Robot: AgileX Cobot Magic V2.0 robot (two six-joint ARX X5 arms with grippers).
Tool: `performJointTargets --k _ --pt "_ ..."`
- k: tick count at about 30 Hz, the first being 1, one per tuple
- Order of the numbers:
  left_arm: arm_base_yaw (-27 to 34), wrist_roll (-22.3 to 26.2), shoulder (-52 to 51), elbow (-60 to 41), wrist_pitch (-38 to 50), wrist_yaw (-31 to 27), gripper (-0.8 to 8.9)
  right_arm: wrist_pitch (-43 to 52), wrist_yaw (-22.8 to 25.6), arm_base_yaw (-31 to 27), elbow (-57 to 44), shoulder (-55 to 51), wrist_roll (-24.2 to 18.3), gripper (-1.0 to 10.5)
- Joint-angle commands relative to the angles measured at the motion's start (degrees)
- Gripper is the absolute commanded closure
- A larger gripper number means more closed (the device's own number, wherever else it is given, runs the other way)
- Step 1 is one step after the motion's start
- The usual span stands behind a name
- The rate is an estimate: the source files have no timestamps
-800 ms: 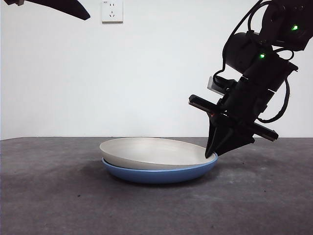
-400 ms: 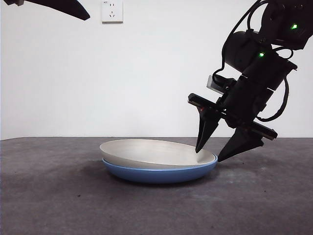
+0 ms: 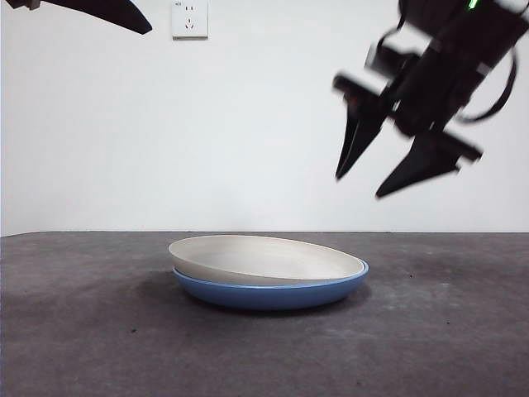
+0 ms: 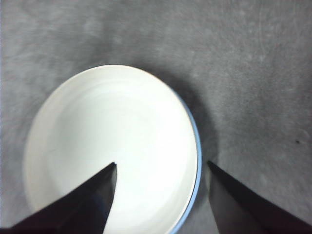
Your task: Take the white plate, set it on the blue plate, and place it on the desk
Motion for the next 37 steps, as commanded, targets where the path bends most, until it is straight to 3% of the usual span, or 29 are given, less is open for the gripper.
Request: performJointTargets --k 1,12,18,22,37 --pt "-0.48 0.28 0.17 0.59 0.46 0.22 5.64 -3.85 -0.20 0.55 1.14 -4.61 -3.96 6.6" --pt "-0.46 0.28 0.17 0.59 0.48 0.22 5.64 -23.06 -2.45 2.01 1.14 -24.41 -9.90 6.6" --pt "-0.48 0.28 0.17 0.59 0.46 0.22 5.64 -33.66 -6.49 3.91 1.11 -30.36 -12.90 6.6" --pt "-0.46 0.28 0.17 0.59 0.46 0.22 5.64 -38.84 -6.67 5.44 1.07 -32.11 -14.05 6.6" --pt "-0.48 0.26 0.17 0.59 0.44 0.22 5.70 -39.08 -6.62 6.43 1.07 -32.44 -14.34 6.9"
